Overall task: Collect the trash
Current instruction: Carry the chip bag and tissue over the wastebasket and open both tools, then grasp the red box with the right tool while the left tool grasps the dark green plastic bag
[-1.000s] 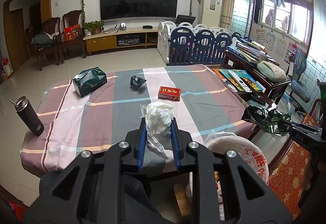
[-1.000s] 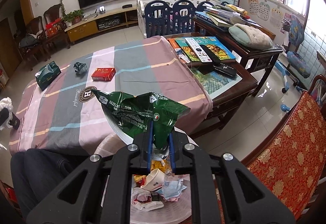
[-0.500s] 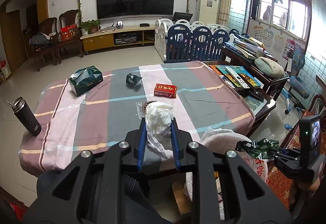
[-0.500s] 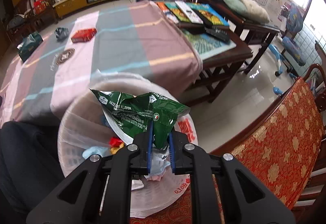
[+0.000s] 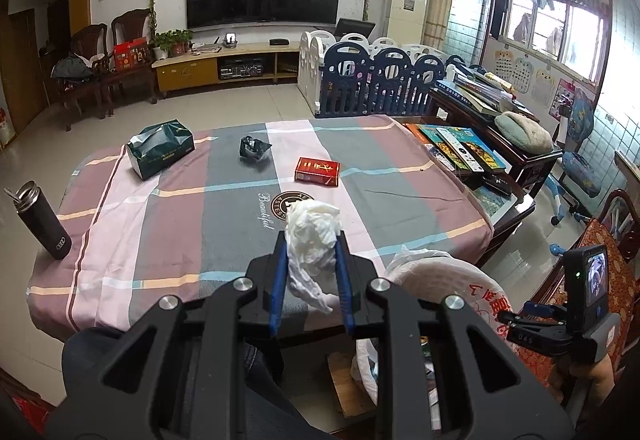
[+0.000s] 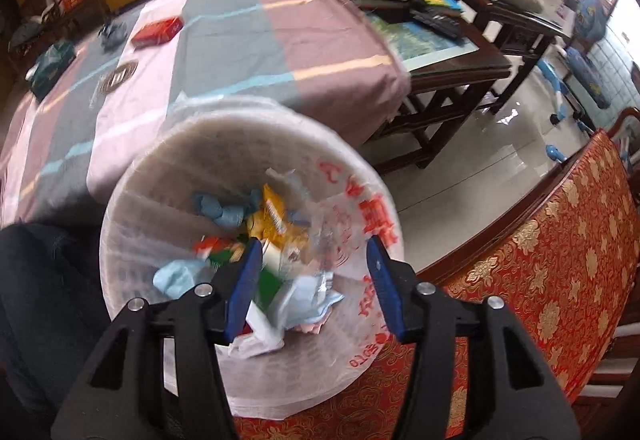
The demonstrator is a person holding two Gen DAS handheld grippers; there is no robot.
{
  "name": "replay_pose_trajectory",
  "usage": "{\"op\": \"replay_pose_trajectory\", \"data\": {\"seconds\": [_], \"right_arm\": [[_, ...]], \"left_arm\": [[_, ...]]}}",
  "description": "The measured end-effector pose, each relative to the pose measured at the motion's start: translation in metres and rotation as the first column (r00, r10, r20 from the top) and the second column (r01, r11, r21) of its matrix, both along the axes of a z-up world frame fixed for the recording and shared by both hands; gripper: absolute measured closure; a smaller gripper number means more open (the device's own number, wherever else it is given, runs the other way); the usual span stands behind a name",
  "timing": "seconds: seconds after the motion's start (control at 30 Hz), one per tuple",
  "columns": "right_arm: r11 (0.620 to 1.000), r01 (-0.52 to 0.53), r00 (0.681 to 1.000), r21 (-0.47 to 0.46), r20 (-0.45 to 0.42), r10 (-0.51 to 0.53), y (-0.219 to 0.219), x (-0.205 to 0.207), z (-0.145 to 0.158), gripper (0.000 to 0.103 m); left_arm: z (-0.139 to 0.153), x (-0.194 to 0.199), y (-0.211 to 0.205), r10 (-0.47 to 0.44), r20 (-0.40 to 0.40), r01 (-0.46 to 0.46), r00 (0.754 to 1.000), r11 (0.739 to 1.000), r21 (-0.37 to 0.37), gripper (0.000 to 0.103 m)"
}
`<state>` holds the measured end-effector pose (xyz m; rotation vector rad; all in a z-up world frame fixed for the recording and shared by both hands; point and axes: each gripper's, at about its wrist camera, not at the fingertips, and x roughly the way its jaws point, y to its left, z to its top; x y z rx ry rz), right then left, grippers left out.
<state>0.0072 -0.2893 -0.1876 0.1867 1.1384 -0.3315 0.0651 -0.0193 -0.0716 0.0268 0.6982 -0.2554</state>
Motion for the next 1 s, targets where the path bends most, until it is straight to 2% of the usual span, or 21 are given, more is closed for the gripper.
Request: {"op": "replay_pose_trajectory", "data": {"seconds": [0.07,0.13,0.23,0.33,0.4,0.43,0.47,0.53,0.6,0.67,0.73,0.8,0.83,0.9,0.93,0.97,1.0], "right_arm": [[0.998,0.057,0.997,-0.03,0.053,-0.055,-0.009,-0.004,0.013,0.049],[0.994,0.111,0.987,-0.013,0.115,-0.109,-0.021,-0.009,0.027,0.047],[0.982,0.186,0.965,0.017,0.187,-0.186,-0.037,-0.018,0.043,0.043],[0.973,0.229,0.947,0.014,0.23,-0.226,-0.044,-0.022,0.054,0.042],[0.97,0.244,0.94,0.018,0.243,-0.241,-0.048,-0.024,0.057,0.042],[0.967,0.252,0.935,0.025,0.253,-0.25,-0.05,-0.025,0.059,0.042],[0.965,0.262,0.929,0.032,0.263,-0.261,-0.051,-0.026,0.059,0.042],[0.957,0.287,0.914,0.048,0.284,-0.288,-0.054,-0.026,0.059,0.042],[0.951,0.3,0.908,0.073,0.283,-0.308,-0.057,-0.025,0.057,0.042],[0.952,0.292,0.914,0.091,0.266,-0.306,-0.056,-0.019,0.052,0.042],[0.954,0.289,0.919,0.081,0.255,-0.3,-0.054,-0.014,0.047,0.039],[0.955,0.285,0.924,0.082,0.24,-0.296,-0.051,-0.008,0.04,0.038],[0.955,0.282,0.928,0.091,0.227,-0.295,-0.051,-0.003,0.036,0.038],[0.958,0.264,0.937,0.11,0.207,-0.281,-0.046,0.007,0.029,0.038],[0.962,0.243,0.944,0.12,0.199,-0.264,-0.041,0.015,0.027,0.038],[0.967,0.222,0.951,0.124,0.19,-0.243,-0.036,0.024,0.025,0.037],[0.972,0.202,0.958,0.124,0.184,-0.222,-0.03,0.031,0.024,0.036]], "left_arm": [[-0.003,0.002,0.0,-0.014,-0.019,0.014,1.0,1.0,-0.014,0.08],[-0.007,0.006,-0.003,-0.05,-0.051,0.048,0.997,0.998,-0.041,0.08],[-0.019,0.012,-0.016,-0.184,-0.132,0.17,0.974,0.979,-0.112,0.08],[-0.034,0.016,-0.044,-0.372,-0.195,0.339,0.907,0.923,-0.185,0.079],[-0.048,0.016,-0.07,-0.497,-0.22,0.453,0.84,0.864,-0.22,0.079],[-0.057,0.02,-0.084,-0.561,-0.245,0.502,0.791,0.824,-0.264,0.078],[-0.067,0.023,-0.095,-0.596,-0.27,0.521,0.756,0.798,-0.303,0.077],[-0.092,0.031,-0.123,-0.633,-0.335,0.535,0.698,0.772,-0.344,0.077],[-0.114,0.034,-0.146,-0.632,-0.384,0.552,0.673,0.775,-0.308,0.071],[-0.13,0.036,-0.156,-0.608,-0.422,0.541,0.672,0.793,-0.28,0.039],[-0.138,0.042,-0.15,-0.585,-0.438,0.509,0.683,0.811,-0.291,0.027],[-0.142,0.048,-0.139,-0.556,-0.437,0.477,0.706,0.831,-0.286,0.025],[-0.141,0.052,-0.131,-0.526,-0.436,0.452,0.73,0.85,-0.27,0.022],[-0.136,0.067,-0.109,-0.433,-0.422,0.37,0.796,0.901,-0.226,0.021],[-0.134,0.071,-0.098,-0.389,-0.417,0.331,0.821,0.921,-0.207,0.021],[-0.13,0.079,-0.082,-0.319,-0.412,0.269,0.853,0.947,-0.175,0.021],[-0.128,0.086,-0.07,-0.259,-0.409,0.217,0.875,0.965,-0.147,0.021]]}}
